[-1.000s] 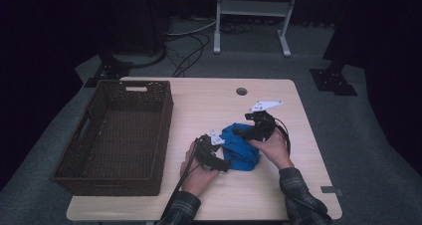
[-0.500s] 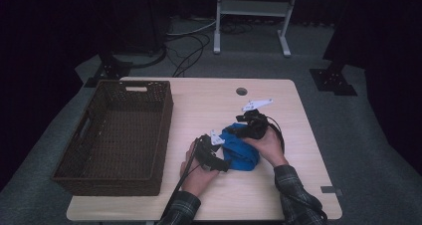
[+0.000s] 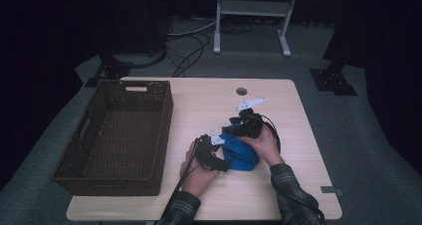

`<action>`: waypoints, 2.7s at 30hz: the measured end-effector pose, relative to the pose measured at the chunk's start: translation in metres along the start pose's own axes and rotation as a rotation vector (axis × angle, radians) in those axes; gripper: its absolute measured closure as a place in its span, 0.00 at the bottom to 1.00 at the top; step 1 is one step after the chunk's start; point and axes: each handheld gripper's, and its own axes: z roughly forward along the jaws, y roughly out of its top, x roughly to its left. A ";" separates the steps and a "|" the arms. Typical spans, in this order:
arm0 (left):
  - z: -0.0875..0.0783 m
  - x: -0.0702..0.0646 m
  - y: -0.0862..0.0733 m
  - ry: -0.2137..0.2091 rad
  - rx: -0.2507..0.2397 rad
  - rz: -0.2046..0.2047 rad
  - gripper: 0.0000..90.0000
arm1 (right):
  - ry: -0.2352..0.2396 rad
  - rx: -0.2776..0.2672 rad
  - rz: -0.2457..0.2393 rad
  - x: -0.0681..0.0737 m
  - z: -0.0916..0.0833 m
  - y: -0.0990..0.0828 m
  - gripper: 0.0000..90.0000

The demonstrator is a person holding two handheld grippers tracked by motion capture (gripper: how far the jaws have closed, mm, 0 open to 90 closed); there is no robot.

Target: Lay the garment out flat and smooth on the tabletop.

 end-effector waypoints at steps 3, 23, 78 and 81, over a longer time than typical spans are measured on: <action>0.000 0.000 0.000 -0.001 0.002 0.000 0.00 | 0.001 0.020 -0.012 0.002 0.006 0.003 0.52; 0.000 0.000 0.000 0.000 0.000 -0.001 0.00 | -0.014 0.121 -0.075 0.015 0.035 0.002 0.66; 0.000 0.000 0.000 0.001 -0.001 -0.001 0.00 | -0.043 0.037 -0.063 0.017 0.001 -0.002 0.94; 0.000 0.000 0.000 0.000 0.000 -0.001 0.00 | -0.047 0.026 -0.060 0.017 -0.008 -0.002 0.94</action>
